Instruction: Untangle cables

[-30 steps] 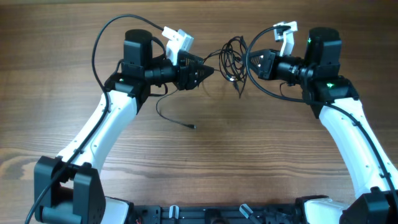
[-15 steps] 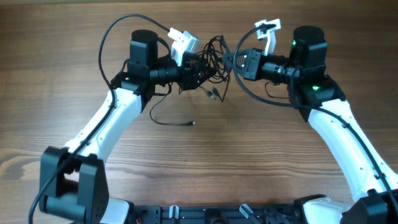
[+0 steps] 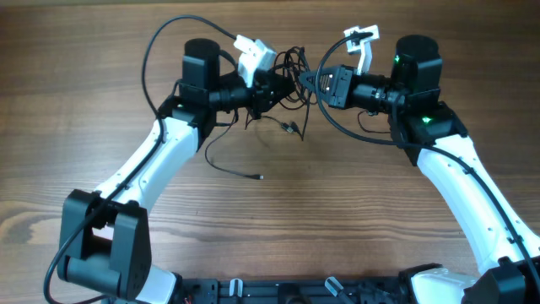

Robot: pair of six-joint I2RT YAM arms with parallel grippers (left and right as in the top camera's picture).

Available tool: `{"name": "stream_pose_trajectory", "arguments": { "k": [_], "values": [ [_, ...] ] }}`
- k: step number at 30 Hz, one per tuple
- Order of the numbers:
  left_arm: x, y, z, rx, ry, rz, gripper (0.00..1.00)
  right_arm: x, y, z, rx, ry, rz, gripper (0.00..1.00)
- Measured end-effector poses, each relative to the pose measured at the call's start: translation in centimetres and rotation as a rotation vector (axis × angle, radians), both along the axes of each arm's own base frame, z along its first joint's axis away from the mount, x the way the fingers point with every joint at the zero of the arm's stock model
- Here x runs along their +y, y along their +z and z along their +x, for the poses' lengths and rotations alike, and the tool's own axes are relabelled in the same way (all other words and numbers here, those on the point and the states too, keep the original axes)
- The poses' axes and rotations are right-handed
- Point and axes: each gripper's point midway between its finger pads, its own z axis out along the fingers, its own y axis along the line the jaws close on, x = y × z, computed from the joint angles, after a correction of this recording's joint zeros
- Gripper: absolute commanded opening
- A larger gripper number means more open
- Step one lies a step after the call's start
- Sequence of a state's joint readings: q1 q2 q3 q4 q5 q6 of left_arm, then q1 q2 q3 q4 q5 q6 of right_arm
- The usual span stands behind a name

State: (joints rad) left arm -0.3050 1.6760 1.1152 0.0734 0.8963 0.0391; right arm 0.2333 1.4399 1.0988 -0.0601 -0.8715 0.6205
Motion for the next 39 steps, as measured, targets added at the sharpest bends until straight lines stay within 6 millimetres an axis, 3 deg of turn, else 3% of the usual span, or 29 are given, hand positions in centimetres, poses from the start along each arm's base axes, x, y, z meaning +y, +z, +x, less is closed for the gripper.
{"name": "stream_pose_trajectory", "arguments": {
  "k": [1,2,4,12,20,24,30,39],
  "values": [
    [-0.4,0.1,-0.2,-0.005,-0.009,-0.001,0.26,0.0,0.0,0.0,0.002,-0.001,0.002,0.05],
    [-0.7,0.1,-0.4,-0.006,-0.019,-0.002,0.23,0.0,0.0,0.0,0.002,-0.001,0.002,0.05],
    [-1.4,0.1,-0.9,-0.010,-0.036,-0.002,0.04,0.0,0.0,0.0,0.004,-0.001,0.004,0.05],
    [-1.4,0.2,-0.8,-0.015,-0.035,-0.002,0.04,0.0,0.1,0.0,0.005,0.001,0.005,0.04],
    [0.9,0.1,0.7,-0.009,0.024,-0.001,0.04,-0.2,-0.4,0.1,0.020,-0.018,-0.008,0.05],
    [2.0,-0.3,1.1,0.017,0.050,0.005,0.04,-1.3,-2.9,0.5,0.104,-0.101,-0.087,0.05],
    [2.1,-0.1,1.0,0.019,0.046,0.001,0.04,-5.4,-8.5,0.6,0.261,-0.318,-0.325,0.05],
    [3.1,5.6,-0.3,-0.114,0.058,-0.036,0.05,-9.4,-10.8,1.4,0.282,-0.511,-0.503,0.05]
  ]
}}
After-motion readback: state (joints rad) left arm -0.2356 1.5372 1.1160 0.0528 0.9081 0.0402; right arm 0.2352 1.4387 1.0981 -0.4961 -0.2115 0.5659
